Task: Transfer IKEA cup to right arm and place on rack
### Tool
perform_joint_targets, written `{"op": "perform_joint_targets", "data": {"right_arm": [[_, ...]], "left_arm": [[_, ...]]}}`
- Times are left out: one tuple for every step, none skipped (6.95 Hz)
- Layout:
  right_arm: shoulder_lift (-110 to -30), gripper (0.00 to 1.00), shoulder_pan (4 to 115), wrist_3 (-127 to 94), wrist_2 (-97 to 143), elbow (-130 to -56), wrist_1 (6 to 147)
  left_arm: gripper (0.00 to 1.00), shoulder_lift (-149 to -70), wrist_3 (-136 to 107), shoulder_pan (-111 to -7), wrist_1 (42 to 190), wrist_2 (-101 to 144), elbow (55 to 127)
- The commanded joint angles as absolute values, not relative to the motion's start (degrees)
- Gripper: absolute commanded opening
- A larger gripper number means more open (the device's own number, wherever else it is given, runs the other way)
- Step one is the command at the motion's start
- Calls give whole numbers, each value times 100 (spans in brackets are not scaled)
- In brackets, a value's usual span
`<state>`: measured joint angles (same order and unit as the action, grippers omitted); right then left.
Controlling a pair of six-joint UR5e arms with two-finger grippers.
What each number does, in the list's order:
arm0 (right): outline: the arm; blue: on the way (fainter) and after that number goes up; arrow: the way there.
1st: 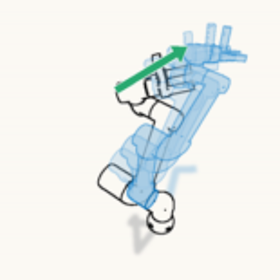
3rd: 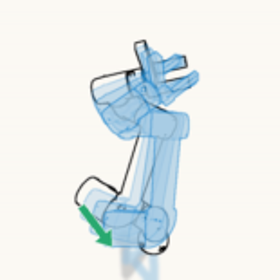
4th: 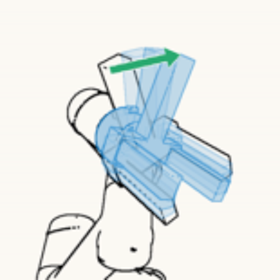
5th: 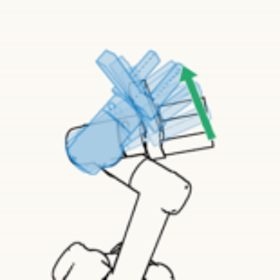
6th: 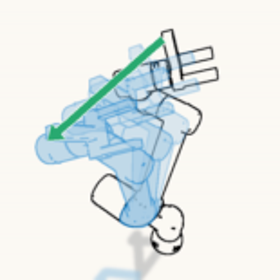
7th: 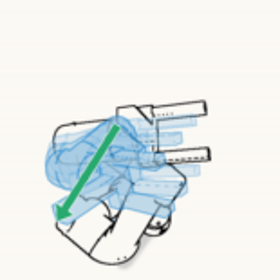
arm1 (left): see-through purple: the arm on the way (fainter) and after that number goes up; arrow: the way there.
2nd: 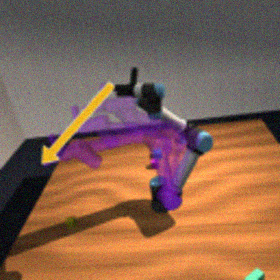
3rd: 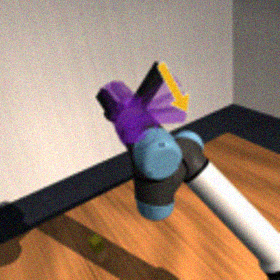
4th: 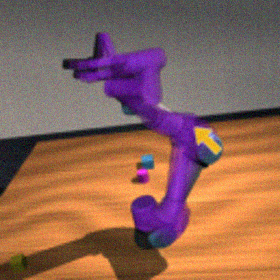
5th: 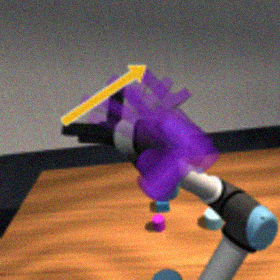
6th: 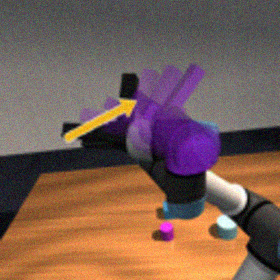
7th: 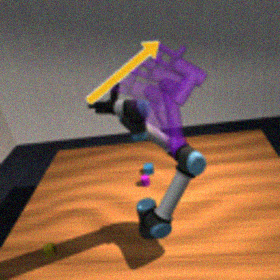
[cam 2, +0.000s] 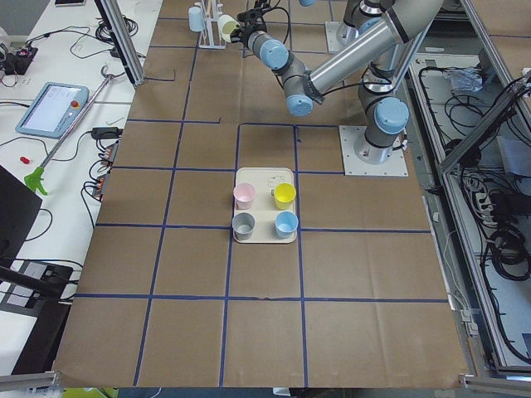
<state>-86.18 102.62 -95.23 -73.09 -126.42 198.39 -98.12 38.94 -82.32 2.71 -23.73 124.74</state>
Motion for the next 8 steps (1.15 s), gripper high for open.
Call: {"op": "perform_joint_targets", "data": {"right_arm": [[-8596,100,10449,-9851,-7400,-12525,19592],[-8500,100,10581,-9870,-7522,-12490,19573],[-8386,100,10678,-9870,-7541,-12446,19556],[-8306,100,10722,-9870,-7550,-12341,19503],[-8245,100,10784,-9870,-7602,-12166,19355],[-8157,100,10836,-9870,-7655,-11973,19258],[-8017,100,10837,-9870,-7647,-11858,19257],[-7885,100,10837,-9870,-7655,-11717,19257]], "left_arm": [[4,-9817,3894,-8244,246,-2373,12489],[4,-9817,3885,-8244,246,-2373,12481],[4,-9817,3885,-8235,246,-2373,12489],[4,-9817,3885,-8235,246,-2373,12481],[4,-9817,3876,-8235,246,-2373,12480],[4,-9817,3876,-8244,246,-2373,12480],[4,-9817,3876,-8235,246,-2373,12480],[4,-9817,3876,-8235,246,-2373,12480]]}}
